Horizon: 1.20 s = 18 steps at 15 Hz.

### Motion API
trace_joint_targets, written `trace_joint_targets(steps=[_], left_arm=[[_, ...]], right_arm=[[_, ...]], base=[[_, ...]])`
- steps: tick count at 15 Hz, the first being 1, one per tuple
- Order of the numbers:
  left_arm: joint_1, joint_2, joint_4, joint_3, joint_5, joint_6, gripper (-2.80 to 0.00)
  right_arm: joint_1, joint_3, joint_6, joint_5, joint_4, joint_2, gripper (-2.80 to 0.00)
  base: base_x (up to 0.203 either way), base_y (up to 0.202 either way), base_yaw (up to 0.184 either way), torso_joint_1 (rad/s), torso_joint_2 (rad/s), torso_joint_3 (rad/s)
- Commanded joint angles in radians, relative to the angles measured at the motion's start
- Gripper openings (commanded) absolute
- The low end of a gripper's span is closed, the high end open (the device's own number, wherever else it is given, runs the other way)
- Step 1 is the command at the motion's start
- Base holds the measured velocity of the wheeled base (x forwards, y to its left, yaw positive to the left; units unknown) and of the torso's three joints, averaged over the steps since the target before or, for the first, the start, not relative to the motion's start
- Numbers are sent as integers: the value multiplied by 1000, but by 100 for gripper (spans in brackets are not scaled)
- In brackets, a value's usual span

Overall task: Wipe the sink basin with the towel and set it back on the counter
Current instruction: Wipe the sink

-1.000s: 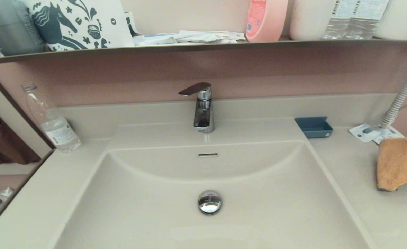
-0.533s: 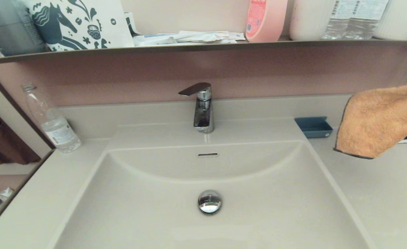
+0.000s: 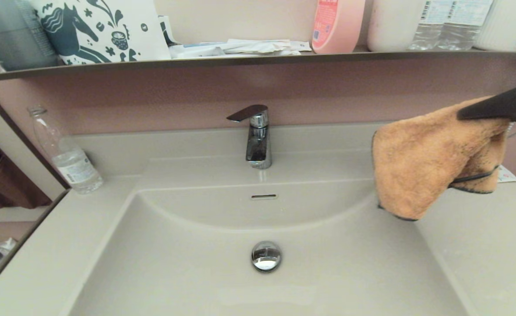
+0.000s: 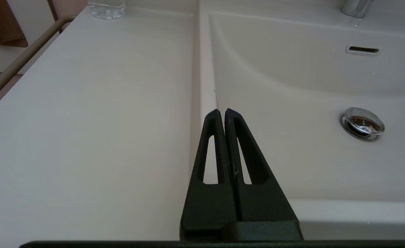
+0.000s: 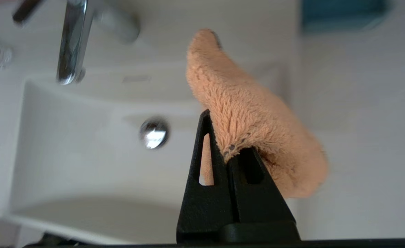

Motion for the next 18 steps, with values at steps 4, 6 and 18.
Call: trace_joint_targets(steps=[4, 6, 18], left_arm=[[0, 1, 0, 0, 1, -1, -280], [0, 1, 0, 0, 1, -1, -280], [0, 1, 0, 0, 1, -2, -280]], right_arm=[[178, 10, 166, -47, 80, 188, -280], [241, 23, 228, -66, 115, 272, -280], [395, 251, 454, -201, 98, 700, -280]], base=[[0, 0, 0, 0, 0, 0], [0, 0, 0, 0, 0, 0], [0, 0, 0, 0, 0, 0]])
